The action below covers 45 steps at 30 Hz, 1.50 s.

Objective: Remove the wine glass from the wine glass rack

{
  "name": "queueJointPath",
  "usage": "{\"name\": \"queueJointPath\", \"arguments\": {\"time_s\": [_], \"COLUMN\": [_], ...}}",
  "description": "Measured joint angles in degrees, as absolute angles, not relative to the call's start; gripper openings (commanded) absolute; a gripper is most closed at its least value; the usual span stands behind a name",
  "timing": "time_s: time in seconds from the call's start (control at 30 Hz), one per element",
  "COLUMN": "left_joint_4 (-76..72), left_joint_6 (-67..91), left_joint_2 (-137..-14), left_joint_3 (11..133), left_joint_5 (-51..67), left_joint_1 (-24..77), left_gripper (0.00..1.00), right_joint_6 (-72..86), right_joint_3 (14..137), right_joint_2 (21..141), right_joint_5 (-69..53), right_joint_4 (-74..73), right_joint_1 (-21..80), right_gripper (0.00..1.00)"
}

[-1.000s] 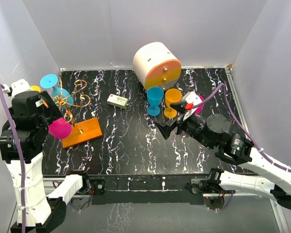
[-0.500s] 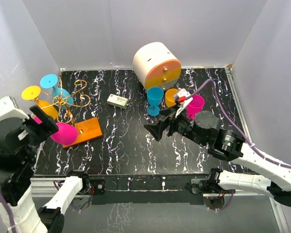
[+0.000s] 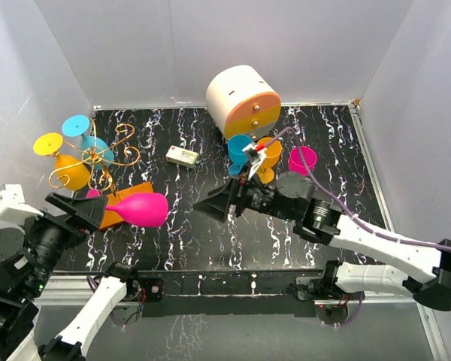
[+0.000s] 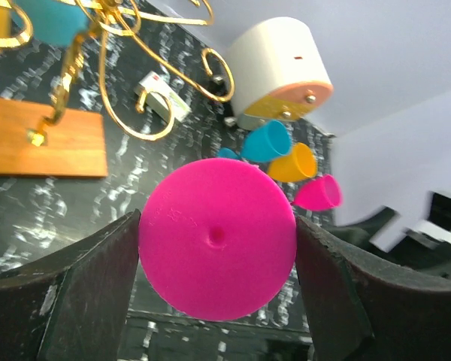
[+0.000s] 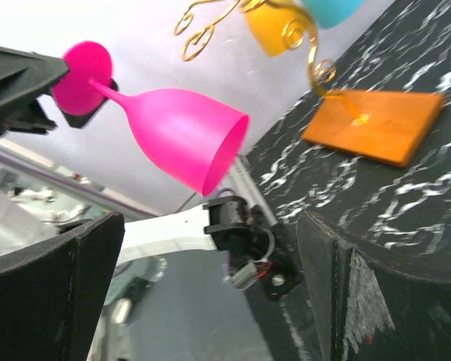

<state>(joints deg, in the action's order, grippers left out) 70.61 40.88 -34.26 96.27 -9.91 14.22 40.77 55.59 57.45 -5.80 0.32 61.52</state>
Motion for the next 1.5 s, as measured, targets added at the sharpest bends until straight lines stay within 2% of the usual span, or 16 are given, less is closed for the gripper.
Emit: {"name": "queueJointPath", "arguments": {"time_s": [0.1,0.4,0.57,0.8,1.0,1.13,1.23,1.4,1.5], "left_joint_4": [67.20,58.98,58.70,58.70,58.04,57.14,56.77,56.88,57.58], "left_joint_6": [47.29,67.31,71.18,72.03,72.20,72.23,72.40,72.55,72.31], "left_joint_2": [-29.32,-12.08,-10.83,-11.00,-11.53,-12.23,-12.60,-13.69,-14.33], "left_joint_3": [89.93,69.41,68.90,70.41,70.61,70.61,70.61,70.65,70.78], "left_joint_5": [-9.63,-10.07,-11.44,-12.40,-12.45,-12.10,-11.66,-11.33,-11.62], "left_joint_1": [16.86,22.94,23.94,24.40,24.58,24.60,24.60,24.62,24.62], "left_gripper": [0.47,0.46,0.46,0.46,0.46,0.47,0.55,0.95,0.99], "right_joint_6": [47.05,67.29,75.11,79.99,83.13,84.16,84.36,84.07,83.96], "right_joint_3": [54.61,46.06,45.08,45.23,45.25,45.23,45.17,43.13,40.64], "right_joint_2": [61.56,72.29,76.58,77.32,78.83,79.22,79.22,78.96,77.58], "right_joint_5": [-9.58,-18.87,-21.58,-23.59,-24.38,-24.36,-24.08,-22.61,-22.04], "right_joint_4": [6.44,32.99,44.21,52.14,56.10,57.08,58.19,59.88,59.46], "right_joint_1": [61.52,61.69,61.84,62.22,62.26,62.26,62.24,62.17,61.41], "right_gripper": [0.96,0.72,0.53,0.29,0.20,0.08,0.00,0.00,0.00]}}
